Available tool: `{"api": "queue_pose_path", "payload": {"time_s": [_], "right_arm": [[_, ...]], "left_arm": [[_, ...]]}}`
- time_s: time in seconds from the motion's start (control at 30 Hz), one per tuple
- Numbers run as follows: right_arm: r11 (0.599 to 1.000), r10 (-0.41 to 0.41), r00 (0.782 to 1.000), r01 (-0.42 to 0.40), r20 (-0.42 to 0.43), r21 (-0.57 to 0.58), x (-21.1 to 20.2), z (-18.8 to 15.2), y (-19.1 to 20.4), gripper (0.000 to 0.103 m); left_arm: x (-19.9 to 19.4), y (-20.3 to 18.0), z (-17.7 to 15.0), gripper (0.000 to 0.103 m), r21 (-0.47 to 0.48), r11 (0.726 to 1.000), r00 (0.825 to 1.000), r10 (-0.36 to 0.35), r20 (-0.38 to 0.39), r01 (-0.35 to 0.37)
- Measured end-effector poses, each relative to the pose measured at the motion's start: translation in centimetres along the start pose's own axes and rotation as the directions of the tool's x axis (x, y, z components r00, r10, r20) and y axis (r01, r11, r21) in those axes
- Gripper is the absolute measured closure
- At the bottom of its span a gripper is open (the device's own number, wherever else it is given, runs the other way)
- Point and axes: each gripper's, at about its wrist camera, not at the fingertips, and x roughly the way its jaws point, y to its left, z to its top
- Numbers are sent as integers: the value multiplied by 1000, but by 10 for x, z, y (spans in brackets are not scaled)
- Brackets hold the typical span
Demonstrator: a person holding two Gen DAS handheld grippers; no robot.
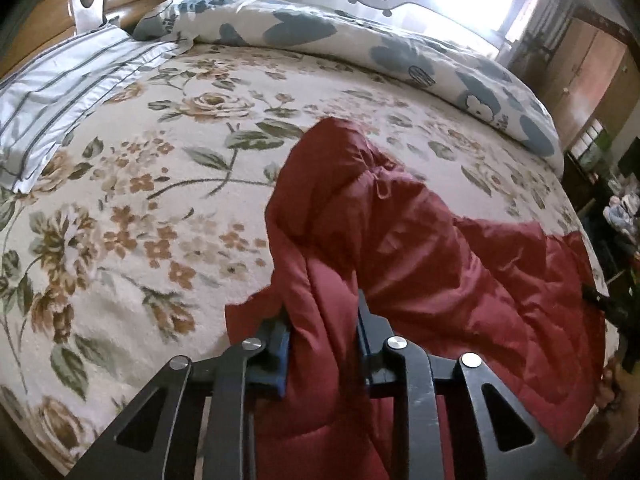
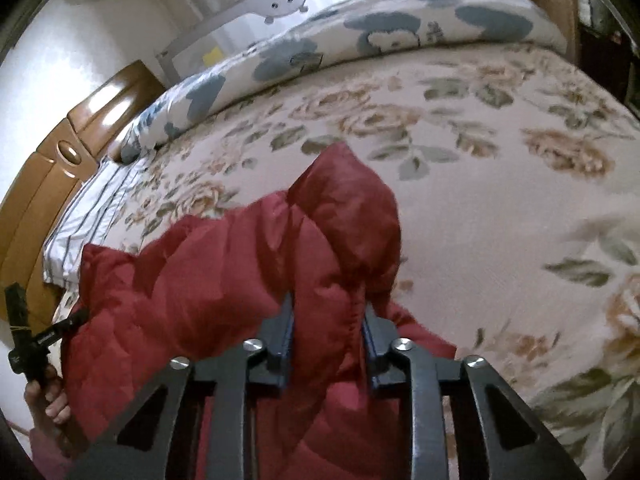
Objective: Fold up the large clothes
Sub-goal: 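Open both grippers and release the folded coat onto the bed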
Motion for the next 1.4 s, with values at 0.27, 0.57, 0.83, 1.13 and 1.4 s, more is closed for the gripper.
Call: {"api": "queue_pose_path", "payload": {"time_s": [0.27,0.57,0.83,1.13,1.4], "right_arm": [[996,-77,996,78,-37,38,29,1,-15,82],[995,-40,998,43,-42,89,26,-2,-24,62],[997,-73,993,70,87,42,-15,0,-5,42],[997,-2,999,5,39,-83,-13,-10,34,40],[995,-24,1000,26,14,-94,-30,-42,32,40]], "left_arm": [[40,1,17,81,-32,999,998,31,-57,-33],[48,7,19,68,-72,996,996,37,-86,-44],[4,13,17,41,-108,994,999,38,33,-34],[-27,-30,-9,41,51,997,996,-64,58,61],[-42,-43,-34,36,92,994,998,-68,5,67]]}}
